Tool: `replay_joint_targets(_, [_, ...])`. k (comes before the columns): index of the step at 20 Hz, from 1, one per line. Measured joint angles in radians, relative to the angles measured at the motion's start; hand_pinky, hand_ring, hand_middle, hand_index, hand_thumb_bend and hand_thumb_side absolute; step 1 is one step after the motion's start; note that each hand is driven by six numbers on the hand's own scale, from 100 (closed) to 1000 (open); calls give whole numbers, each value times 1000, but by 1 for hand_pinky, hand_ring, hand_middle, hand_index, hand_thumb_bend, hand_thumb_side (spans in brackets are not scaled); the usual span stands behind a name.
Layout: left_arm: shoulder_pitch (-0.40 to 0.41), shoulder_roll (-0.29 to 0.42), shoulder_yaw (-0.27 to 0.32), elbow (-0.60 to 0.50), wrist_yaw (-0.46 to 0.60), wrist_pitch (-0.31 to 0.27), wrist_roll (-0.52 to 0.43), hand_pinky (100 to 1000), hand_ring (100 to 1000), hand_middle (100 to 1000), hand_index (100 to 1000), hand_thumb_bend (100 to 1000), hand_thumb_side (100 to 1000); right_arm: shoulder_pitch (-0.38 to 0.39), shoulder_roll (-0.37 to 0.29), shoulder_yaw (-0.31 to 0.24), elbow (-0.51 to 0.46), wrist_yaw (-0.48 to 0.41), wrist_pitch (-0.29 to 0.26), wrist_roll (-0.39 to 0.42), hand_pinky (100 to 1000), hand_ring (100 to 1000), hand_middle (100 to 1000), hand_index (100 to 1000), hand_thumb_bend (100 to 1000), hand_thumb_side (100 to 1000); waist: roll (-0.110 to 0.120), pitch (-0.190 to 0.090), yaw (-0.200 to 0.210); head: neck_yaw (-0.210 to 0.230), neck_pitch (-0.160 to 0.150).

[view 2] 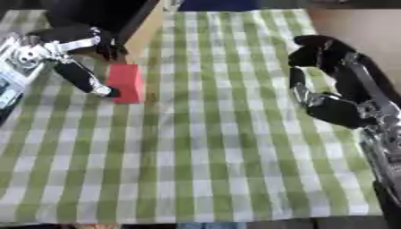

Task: Pick up objects on the table and place them in the box.

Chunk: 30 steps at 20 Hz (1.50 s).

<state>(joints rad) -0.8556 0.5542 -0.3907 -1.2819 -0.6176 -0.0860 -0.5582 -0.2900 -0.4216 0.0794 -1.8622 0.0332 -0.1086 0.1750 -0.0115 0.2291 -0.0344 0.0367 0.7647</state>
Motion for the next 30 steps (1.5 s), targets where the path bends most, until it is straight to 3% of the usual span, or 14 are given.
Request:
replay_joint_targets(16, [-6,-26,11,56,-24,-17,25,717,618,580,804,587,321,0,0,0,0,0,1,0,786,703,638,845,100,179,-3,0,-1,0,0])
replay_joint_targets(24, [-6,-26,12,52,-15,-15,20,674,526,484,754,491,225,0,0,0,0,0,1,1,785,703,638,845,100,179,-3,0,-1,0,0])
replay_joint_targets(30, [1,-25,12,39,-10,-11,24,691,567,530,781,564,255,0,0,0,0,0,1,1,786,703,638,845,100,179,-3,0,-1,-1,0])
